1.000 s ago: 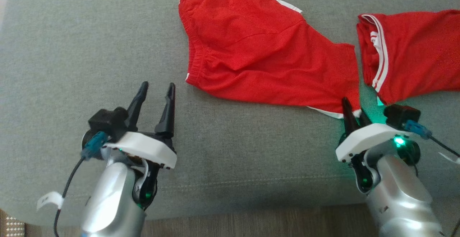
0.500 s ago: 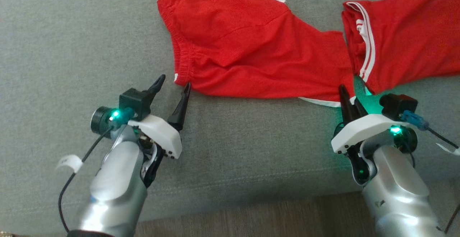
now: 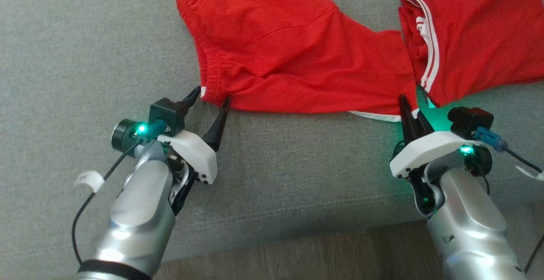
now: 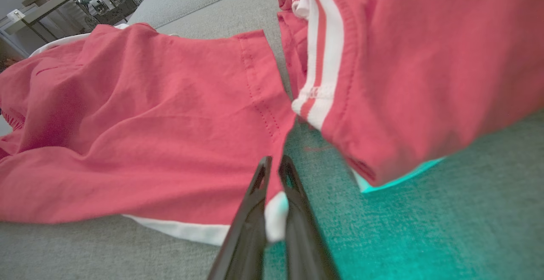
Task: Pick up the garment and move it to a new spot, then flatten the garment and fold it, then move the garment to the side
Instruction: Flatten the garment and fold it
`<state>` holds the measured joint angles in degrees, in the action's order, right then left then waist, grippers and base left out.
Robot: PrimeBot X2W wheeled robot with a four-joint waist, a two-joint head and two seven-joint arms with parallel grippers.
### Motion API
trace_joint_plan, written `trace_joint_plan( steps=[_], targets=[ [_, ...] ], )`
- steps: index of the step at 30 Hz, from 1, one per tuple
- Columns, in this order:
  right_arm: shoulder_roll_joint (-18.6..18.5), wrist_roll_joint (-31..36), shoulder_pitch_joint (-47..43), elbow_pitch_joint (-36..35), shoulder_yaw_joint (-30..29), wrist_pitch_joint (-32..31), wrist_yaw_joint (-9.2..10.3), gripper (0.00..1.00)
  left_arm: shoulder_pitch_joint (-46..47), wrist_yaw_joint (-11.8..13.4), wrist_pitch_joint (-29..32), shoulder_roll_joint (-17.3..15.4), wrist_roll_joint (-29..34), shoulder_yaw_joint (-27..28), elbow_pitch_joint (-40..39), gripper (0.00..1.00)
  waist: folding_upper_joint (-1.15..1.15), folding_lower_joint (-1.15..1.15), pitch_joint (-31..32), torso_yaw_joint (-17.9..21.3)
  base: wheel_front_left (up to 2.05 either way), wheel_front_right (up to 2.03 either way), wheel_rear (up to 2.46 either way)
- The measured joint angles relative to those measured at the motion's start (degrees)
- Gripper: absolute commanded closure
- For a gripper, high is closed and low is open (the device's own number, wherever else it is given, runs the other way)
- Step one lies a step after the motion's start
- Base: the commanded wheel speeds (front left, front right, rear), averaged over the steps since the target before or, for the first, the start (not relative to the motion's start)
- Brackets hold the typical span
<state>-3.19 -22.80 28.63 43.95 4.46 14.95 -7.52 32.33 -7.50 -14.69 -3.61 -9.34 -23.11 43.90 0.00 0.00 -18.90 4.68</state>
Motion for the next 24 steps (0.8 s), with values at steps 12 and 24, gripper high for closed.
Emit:
trace_joint_plan(
  steps=[12, 24],
  targets=[
    [0.0, -0.1, 0.0, -2.5, 1.6, -0.1, 0.01, 1.00, 1.1, -0.1, 0.0, -0.2, -2.1, -0.8, -0.8, 1.00, 0.00, 0.00, 0.1, -0.6, 0.00, 0.00, 0.00],
    [-1.2, 8.0, 1.9, -13.3, -0.6, -1.9, 0.01, 1.00, -2.7, -0.1, 0.0, -1.8, -7.1, 1.7, -12.4, 1.00, 0.00, 0.00, 6.9, -4.1, 0.00, 0.00, 0.00]
  ],
)
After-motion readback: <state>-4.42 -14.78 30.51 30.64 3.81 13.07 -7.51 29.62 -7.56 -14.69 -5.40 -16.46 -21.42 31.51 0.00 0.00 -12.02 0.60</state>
